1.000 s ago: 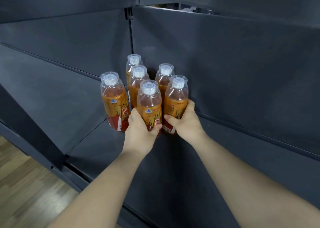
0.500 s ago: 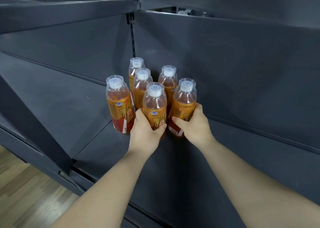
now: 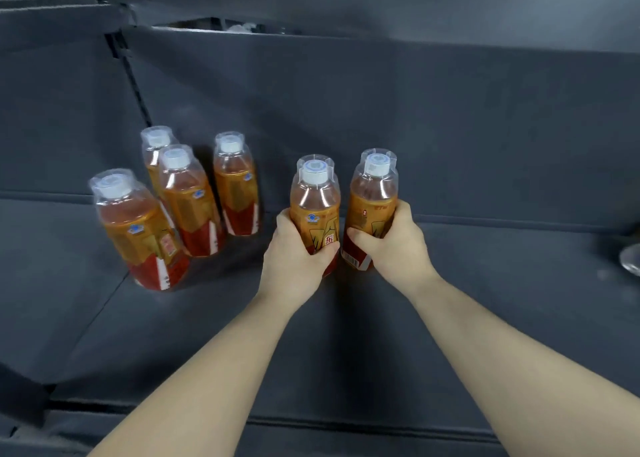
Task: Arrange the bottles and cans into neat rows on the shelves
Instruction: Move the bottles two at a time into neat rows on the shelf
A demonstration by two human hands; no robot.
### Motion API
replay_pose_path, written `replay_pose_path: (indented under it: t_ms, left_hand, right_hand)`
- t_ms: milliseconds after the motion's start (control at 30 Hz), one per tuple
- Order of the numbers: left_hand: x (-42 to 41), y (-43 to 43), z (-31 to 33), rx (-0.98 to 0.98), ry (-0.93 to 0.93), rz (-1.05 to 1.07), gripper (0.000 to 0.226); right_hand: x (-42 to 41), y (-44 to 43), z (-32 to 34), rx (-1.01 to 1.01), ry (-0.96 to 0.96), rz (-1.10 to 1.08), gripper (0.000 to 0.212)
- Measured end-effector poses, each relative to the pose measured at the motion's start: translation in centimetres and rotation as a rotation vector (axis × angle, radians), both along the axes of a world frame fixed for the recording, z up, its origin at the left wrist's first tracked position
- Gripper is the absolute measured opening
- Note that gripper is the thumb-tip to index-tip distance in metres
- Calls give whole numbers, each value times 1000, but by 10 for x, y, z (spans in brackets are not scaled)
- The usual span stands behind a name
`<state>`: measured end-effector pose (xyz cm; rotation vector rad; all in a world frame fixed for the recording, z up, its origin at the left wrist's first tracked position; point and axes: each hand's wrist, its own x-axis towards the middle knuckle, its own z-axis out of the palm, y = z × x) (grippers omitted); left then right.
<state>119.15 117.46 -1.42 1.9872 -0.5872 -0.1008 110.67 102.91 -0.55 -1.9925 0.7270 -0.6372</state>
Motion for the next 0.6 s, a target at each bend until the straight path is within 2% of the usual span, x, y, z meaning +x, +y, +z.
replay_pose_path:
  t_ms: [333, 600]
  left_hand:
    - [-95, -86, 3, 6, 22, -338, 77]
    - [-206, -146, 10, 27, 12, -548, 70]
  right_hand:
    - [-138, -46, 3, -2, 1, -340, 66]
    - [-273, -73, 6, 13, -9, -588, 68]
